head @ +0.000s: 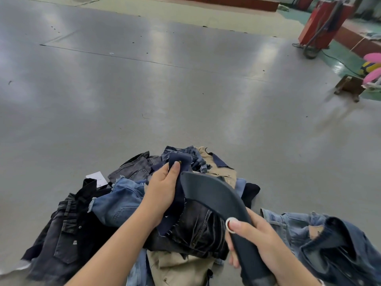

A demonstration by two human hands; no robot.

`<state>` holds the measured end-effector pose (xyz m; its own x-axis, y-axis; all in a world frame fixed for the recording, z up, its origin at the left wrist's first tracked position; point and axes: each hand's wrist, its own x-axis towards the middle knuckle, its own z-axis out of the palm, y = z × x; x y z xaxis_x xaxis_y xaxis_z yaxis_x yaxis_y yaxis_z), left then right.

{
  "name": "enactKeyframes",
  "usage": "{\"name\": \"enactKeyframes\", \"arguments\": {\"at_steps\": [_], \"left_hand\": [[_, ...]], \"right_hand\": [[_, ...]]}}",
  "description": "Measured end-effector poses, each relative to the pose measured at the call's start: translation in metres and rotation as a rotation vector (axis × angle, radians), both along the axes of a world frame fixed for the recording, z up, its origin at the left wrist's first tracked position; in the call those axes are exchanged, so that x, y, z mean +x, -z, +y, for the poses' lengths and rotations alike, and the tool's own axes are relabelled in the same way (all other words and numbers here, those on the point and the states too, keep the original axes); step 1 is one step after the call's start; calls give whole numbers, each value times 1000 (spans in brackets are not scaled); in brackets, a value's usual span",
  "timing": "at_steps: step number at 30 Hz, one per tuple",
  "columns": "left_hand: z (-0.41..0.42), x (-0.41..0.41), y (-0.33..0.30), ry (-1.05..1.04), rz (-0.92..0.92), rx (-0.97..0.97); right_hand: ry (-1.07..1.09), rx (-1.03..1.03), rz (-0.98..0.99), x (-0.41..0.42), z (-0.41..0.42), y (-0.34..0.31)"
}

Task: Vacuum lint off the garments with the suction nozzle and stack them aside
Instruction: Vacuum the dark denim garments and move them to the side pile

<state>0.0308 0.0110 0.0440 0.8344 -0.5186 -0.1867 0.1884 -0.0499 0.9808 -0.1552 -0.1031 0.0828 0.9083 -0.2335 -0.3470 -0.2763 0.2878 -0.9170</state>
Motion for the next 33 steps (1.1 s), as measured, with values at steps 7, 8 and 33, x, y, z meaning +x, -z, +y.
{"name": "enactKeyframes", "arguments": {"at_steps": [7,8,33], "left_hand": [[2,2,-2,-17,6,3],[4,3,-2,-32,12,0],[1,-6,4,30,28,24]], "right_hand": [[16,18,17,3,3,1],[-16,18,27,2,4,1],[33,-1,15,1,3,2]]}}
